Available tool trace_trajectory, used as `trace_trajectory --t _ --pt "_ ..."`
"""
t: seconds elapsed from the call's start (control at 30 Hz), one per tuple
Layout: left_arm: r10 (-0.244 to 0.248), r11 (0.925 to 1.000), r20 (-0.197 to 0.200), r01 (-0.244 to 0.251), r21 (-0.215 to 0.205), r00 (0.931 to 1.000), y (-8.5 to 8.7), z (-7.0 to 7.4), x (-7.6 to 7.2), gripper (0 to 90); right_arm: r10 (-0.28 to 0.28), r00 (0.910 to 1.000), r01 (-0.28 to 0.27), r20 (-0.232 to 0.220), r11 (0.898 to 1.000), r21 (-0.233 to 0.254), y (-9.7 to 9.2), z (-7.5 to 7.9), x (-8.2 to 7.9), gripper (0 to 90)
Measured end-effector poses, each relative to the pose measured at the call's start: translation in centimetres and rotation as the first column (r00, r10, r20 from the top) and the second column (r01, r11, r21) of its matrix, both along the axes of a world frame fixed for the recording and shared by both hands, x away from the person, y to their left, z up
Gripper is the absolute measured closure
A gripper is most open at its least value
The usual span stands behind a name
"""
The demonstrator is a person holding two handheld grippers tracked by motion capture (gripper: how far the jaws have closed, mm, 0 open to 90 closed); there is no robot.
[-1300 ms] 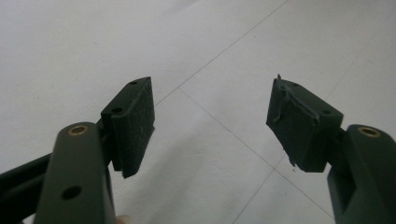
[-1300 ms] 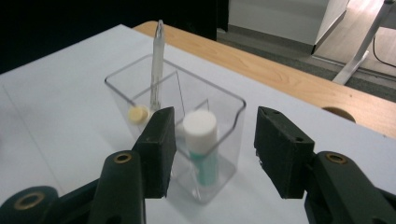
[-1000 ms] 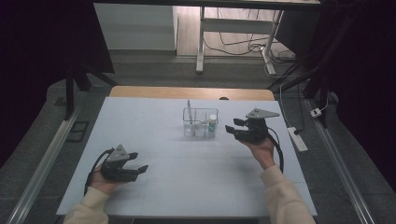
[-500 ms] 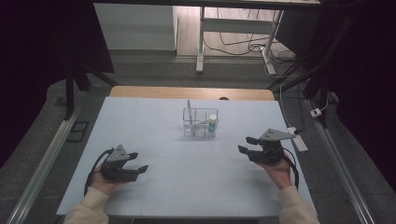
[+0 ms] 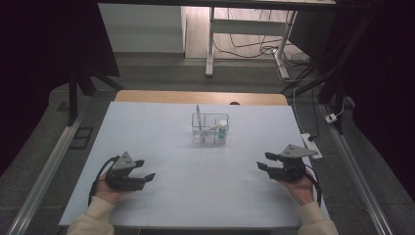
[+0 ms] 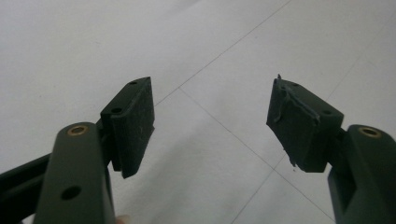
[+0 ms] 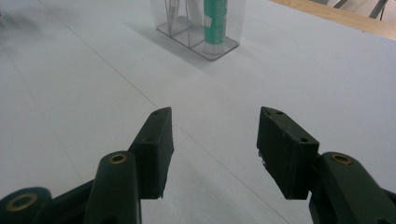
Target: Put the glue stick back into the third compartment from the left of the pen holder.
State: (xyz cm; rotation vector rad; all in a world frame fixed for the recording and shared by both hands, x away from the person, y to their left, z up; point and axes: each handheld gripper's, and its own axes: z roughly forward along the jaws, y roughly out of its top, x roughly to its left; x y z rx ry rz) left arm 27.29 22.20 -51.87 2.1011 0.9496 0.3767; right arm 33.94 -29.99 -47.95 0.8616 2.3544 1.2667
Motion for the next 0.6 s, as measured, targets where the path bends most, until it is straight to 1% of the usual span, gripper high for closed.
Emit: trace_trajectory --t 0.23,0.47,0.6 --pt "-0.001 1.0000 0.002 0.001 -0.001 1.0000 0.03 0.03 -0.02 32.1 -0.003 1.0000 0.003 0.005 1.000 -0.021 -0.05 -0.13 -0.04 44.9" --pt "-0.002 1.0000 0.003 0.002 -0.003 1.0000 0.08 0.03 -0.01 32.1 -0.001 1.0000 0.001 0.002 1.000 -0.024 0.00 -0.26 0.02 44.9" --pt "0.000 1.0000 0.003 0.000 -0.003 1.0000 0.15 0.03 0.02 32.1 0.002 1.0000 -0.002 0.004 0.999 -0.035 0.05 -0.29 -0.01 44.6"
